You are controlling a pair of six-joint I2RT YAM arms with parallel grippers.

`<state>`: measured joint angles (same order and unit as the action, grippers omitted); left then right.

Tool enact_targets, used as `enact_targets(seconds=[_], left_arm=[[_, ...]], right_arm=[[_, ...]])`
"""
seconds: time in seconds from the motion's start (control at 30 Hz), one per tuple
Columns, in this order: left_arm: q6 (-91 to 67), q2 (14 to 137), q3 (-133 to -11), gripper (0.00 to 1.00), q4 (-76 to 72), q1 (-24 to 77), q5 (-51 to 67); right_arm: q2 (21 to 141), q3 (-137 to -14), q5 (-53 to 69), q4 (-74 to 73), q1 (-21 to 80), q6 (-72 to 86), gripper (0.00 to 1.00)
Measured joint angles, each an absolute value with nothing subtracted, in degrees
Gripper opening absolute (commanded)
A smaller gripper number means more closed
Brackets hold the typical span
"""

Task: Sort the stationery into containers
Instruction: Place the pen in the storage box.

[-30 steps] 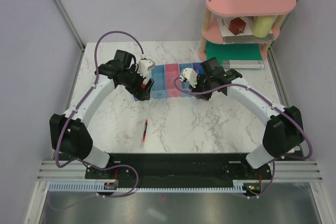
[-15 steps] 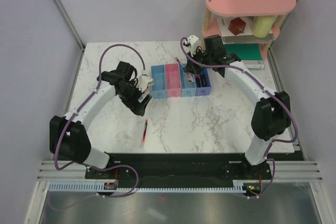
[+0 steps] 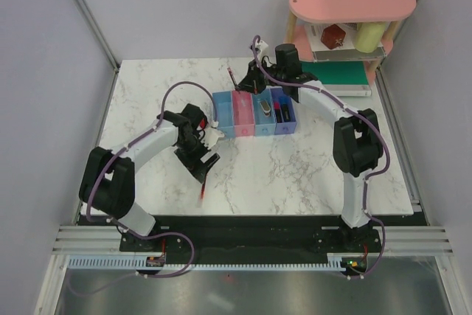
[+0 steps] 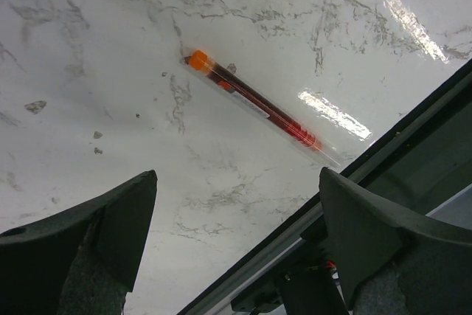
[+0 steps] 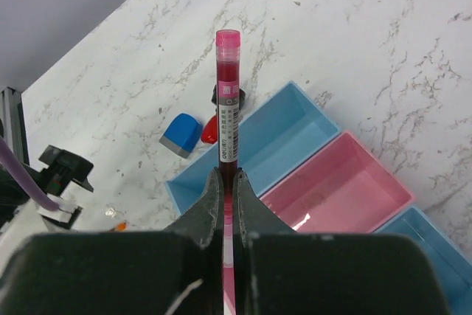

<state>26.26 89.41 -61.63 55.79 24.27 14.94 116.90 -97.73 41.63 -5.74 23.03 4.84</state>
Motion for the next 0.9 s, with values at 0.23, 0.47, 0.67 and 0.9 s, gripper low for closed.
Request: enact_targets(seconds=[0.23, 0.47, 0.67, 0.9], left_arm=[[26.2, 93.8, -60.4, 0.97, 53.6, 26.2, 13.5], [26.2, 96.0, -60.4, 0.97, 51.6, 26.8, 13.5], [26.2, 97.0, -60.2, 0.95, 50.3, 27.5, 13.5], [25.6, 97.8, -59.6, 0.9, 49.4, 28.4, 13.1]], right_arm=[[119.7, -96.8, 43.1, -0.6, 23.0, 7.7, 0.0], [119.9, -89.2, 42.5, 1.4, 23.0, 7.3, 0.0], [119.9, -84.5, 40.9, 1.7, 23.0, 5.2, 0.0], [119.9, -82.8, 39.2, 2.0, 22.9, 3.1, 0.23]])
